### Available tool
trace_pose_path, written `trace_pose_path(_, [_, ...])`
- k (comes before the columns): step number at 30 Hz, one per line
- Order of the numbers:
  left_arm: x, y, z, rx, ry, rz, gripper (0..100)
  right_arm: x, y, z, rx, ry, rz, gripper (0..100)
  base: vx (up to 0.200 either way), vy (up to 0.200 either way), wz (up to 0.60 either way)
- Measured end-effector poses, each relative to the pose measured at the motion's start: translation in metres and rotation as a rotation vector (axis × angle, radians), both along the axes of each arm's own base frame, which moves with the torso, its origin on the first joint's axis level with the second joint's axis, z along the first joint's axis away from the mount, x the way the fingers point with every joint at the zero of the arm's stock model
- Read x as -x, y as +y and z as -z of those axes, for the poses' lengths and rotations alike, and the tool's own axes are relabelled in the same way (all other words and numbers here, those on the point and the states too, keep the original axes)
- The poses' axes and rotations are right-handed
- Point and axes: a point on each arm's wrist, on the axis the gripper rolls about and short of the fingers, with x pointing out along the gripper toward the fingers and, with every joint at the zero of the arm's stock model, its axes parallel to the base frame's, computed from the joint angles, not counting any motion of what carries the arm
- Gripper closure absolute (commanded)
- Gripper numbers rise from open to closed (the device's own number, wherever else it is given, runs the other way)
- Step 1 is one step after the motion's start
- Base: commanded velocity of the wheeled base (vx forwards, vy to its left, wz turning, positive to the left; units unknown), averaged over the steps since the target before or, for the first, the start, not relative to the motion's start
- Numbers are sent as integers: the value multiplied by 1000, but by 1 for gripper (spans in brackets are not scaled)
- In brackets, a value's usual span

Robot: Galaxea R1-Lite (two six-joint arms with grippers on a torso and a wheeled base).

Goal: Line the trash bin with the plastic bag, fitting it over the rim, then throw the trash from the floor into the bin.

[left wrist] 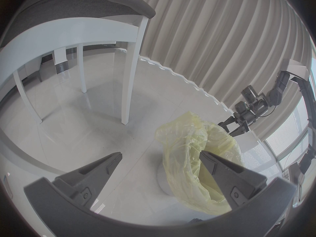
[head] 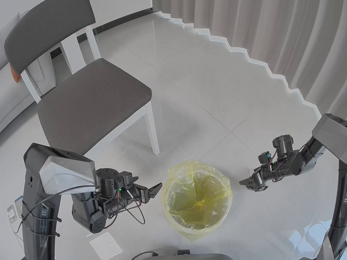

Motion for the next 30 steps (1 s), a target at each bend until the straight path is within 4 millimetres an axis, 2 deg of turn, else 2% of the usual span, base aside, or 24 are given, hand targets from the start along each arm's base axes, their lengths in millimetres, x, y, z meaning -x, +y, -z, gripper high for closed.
trace_pose_path(4, [-10,-7,-1,14,-29,7,0,8,-5,-8,-10,-30,18,0,0,0,0])
trace_pose_path(13, [-53,-39,-2,46,-87,36,0,40,-18,-26,-15,-64,54,0,0,0,0])
trace_pose_path(15, [-68,-48,-2,48,-88,39,0,56,-24,-35,-14,-71,68,0,0,0,0])
trace_pose_path(19, [-85,-61,1,46,-81,48,0,79,-32,-50,-12,-93,90,0,0,0,0])
trace_pose_path(25, [-101,-74,12,12,-22,57,0,103,-44,-68,-6,-135,128,0,0,0,0])
trace_pose_path(30, [-112,-78,20,-25,13,60,0,113,-51,-76,12,-165,141,0,0,0,0])
